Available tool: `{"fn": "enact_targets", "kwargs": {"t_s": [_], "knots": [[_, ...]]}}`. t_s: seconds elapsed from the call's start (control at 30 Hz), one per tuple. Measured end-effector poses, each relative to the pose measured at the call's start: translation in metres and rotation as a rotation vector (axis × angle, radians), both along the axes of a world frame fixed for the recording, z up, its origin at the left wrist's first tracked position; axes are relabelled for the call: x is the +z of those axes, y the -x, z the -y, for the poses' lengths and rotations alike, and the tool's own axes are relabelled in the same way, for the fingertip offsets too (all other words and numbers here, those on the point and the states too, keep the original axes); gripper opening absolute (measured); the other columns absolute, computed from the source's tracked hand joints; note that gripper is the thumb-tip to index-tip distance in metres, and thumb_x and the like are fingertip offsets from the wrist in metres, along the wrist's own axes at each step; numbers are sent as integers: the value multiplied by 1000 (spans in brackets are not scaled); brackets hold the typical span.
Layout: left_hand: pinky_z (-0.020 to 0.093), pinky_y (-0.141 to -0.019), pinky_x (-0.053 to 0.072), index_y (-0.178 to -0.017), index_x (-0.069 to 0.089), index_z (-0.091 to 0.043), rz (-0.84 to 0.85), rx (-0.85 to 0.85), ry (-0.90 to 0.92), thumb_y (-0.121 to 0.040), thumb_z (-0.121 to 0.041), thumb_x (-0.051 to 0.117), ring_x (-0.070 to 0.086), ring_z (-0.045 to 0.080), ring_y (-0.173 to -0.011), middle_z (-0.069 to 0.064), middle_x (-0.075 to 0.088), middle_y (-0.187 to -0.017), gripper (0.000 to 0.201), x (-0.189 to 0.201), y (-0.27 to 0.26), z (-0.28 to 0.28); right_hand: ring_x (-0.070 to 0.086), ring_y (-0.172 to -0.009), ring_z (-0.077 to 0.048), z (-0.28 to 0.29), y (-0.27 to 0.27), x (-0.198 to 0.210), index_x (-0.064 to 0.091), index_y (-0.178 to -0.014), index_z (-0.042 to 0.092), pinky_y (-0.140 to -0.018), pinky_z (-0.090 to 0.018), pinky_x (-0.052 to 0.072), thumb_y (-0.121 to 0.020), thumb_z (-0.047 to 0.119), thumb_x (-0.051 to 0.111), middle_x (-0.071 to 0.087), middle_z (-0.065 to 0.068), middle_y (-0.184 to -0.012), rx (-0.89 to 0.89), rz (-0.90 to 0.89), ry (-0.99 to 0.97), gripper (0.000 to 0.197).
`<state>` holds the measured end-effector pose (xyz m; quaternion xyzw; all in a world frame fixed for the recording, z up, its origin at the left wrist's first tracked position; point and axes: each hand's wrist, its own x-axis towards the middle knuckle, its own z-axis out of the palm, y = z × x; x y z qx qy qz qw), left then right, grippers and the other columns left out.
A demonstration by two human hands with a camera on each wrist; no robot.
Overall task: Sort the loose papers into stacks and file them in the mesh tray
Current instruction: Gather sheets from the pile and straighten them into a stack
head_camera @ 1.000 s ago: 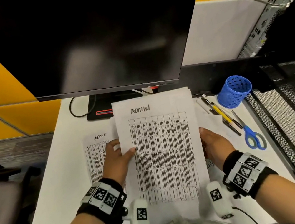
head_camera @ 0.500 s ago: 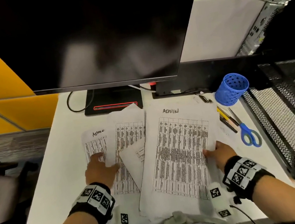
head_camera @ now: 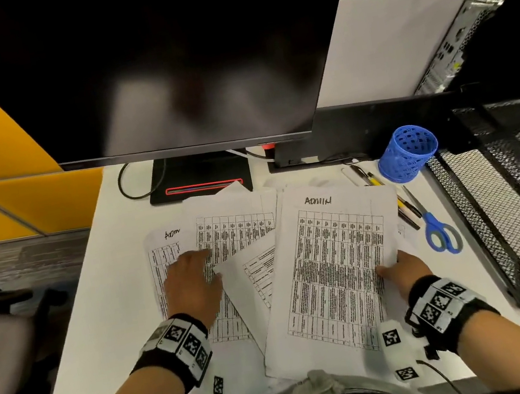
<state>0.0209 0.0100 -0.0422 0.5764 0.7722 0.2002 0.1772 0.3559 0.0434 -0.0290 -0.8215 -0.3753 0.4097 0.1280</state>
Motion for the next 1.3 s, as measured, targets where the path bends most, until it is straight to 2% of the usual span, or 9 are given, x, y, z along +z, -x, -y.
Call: {"fn": "enact_targets", "kwargs": {"t_s": [0.2, 0.37, 0.43, 0.5, 0.67, 0.87, 1.0, 1.13, 1.3], "knots": [[38, -102, 36, -140, 33, -24, -136, -309, 348, -82, -52, 58, 45, 25, -123, 4, 47, -138, 69, 1, -31, -28, 50, -121, -36, 12, -4, 4, 46, -131, -2, -82, -30, 45, -91, 7, 55, 53, -17, -132, -45, -22, -1, 42], [36, -107, 36, -140, 34, -20, -47, -454, 651, -96, -38, 43, 48, 23, -126, 1, 48, -141, 48, 5, -52, -31, 53, -118, -36, 17, -16, 3, 51, -128, -1, -99, -38, 40, -90, 11, 58, 56, -20, -130, -79, -24, -1, 41], [33, -86, 49, -114, 49, -21, 0, -459, 556, -99, -28, 35, 59, 16, -94, -1, 62, -106, 22, 7, -52, -26, 54, -117, -36, 19, -19, 4, 52, -126, -2, -97, -35, 40, -91, 9, 56, 58, -18, -126, -104, -46, -11, 37], [26, -62, 46, -98, 48, -21, 97, -367, 442, -100, -23, 31, 55, 12, -70, 1, 60, -86, 17, 7, -46, -20, 55, -115, -36, 21, -21, 5, 55, -123, -2, -97, -34, 40, -91, 7, 55, 60, -18, -123, -138, -78, -36, 34], [21, -63, 42, -129, 49, -12, 519, 8, 246, -100, -22, 38, 54, 8, -75, -3, 63, -103, 33, 6, -17, -5, 61, -107, -34, 19, -18, 1, 62, -106, 14, -99, -45, 47, -87, 20, 60, 66, -14, -116, -128, -110, -87, 20], [38, -101, 44, -134, 47, -26, 700, 65, 314, -96, -36, 45, 56, 20, -113, -5, 55, -133, 39, 9, -11, 17, 61, -102, -34, 3, 21, 7, 60, -93, 21, -100, -52, 45, -87, 9, 59, 61, -21, -122, -112, -428, -68, 12], [30, -88, 46, -124, 54, -26, 695, -20, 347, -96, -23, 48, 58, 18, -103, -11, 58, -111, 28, 18, -11, 29, 44, -128, -31, -4, 42, 14, 39, -137, 0, -112, -47, 30, -89, 16, 59, 46, -8, -138, -164, -468, -111, 54], [24, -75, 44, -87, 65, -19, 368, 138, 116, -85, -23, 65, 56, 22, -89, 1, 58, -91, 5, 4, 10, 33, 53, -119, -31, -8, 46, 9, 55, -124, 0, -109, -45, 36, -90, 12, 57, 57, -14, -131, -82, -312, -176, 36], [28, -75, 48, -123, 48, -14, 416, 377, 195, -79, -18, 71, 56, 24, -90, 10, 58, -109, 50, 1, 22, 33, 59, -111, -34, 1, 51, 9, 58, -122, 2, -103, -48, 42, -92, 9, 53, 62, -18, -124, -65, -351, -116, 32]]}}
